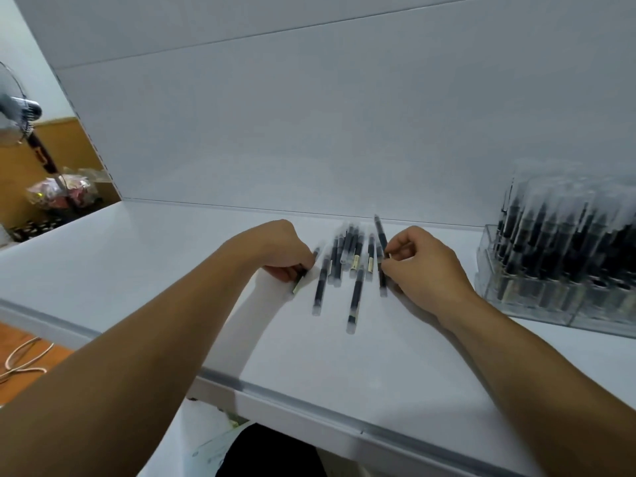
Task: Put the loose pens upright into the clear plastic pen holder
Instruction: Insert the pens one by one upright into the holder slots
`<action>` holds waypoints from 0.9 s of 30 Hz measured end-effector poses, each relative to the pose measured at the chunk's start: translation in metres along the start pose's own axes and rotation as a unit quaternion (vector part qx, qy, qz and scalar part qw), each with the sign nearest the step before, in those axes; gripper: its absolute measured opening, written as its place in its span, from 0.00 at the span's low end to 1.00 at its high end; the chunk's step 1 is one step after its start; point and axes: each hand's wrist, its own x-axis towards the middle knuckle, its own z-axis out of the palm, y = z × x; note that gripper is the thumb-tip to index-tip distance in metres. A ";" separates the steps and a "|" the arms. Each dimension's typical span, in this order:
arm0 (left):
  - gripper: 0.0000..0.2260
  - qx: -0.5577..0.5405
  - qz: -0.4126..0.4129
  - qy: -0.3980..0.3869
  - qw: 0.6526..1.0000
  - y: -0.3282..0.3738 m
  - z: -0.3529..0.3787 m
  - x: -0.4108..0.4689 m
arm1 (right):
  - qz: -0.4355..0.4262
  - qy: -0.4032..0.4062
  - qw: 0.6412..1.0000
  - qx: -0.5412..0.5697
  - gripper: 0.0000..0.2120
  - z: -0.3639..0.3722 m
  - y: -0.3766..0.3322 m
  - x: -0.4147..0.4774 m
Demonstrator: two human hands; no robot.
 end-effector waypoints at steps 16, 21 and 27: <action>0.12 -0.005 0.016 -0.063 0.998 0.016 0.002 -0.016 | 0.009 0.003 0.996 0.083 0.06 0.004 0.002 0.000; 0.07 0.025 0.009 -0.089 0.996 0.021 0.000 -0.022 | -0.008 -0.001 0.997 0.072 0.06 0.005 0.005 0.002; 0.07 0.016 -0.002 -0.078 0.997 0.021 0.004 -0.026 | -0.011 -0.007 0.997 0.081 0.06 0.004 0.004 0.001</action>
